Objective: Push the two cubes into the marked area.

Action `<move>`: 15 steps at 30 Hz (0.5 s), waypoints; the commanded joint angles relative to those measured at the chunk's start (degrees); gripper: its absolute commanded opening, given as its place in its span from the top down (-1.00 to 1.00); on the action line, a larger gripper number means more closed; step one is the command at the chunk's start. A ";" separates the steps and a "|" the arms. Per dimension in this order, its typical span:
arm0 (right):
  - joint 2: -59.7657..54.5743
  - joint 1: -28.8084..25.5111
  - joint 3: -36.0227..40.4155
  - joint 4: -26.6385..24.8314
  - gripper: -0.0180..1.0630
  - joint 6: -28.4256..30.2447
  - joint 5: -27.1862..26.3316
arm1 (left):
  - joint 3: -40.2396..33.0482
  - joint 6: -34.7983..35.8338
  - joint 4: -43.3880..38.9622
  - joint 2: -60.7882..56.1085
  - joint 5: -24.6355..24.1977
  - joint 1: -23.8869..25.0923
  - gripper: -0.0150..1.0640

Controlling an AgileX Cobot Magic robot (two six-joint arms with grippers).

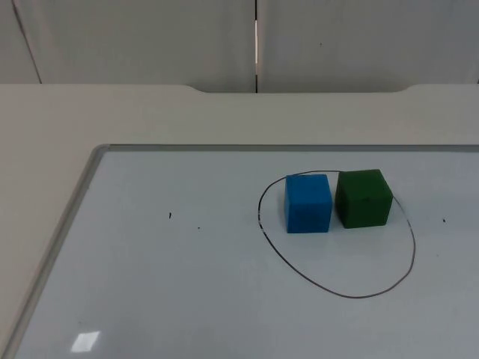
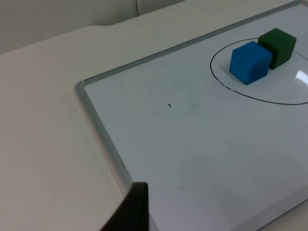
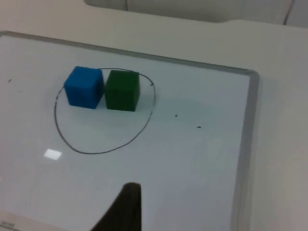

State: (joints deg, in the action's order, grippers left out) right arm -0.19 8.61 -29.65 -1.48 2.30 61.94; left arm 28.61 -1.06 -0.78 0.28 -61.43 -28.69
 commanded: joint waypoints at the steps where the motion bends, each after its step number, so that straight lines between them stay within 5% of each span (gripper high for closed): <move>1: 0.19 -3.59 0.12 -0.16 -0.98 0.09 -0.18 | -0.25 0.47 -0.21 -0.28 -0.17 0.14 -0.97; 15: 0.19 -8.06 0.12 -0.16 -0.98 0.09 -0.18 | -0.25 0.47 -0.21 -0.28 -0.17 0.14 -0.97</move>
State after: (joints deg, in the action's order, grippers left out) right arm -0.19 1.01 -29.65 -1.48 2.30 61.94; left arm 28.61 -1.06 -0.78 0.28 -61.43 -28.69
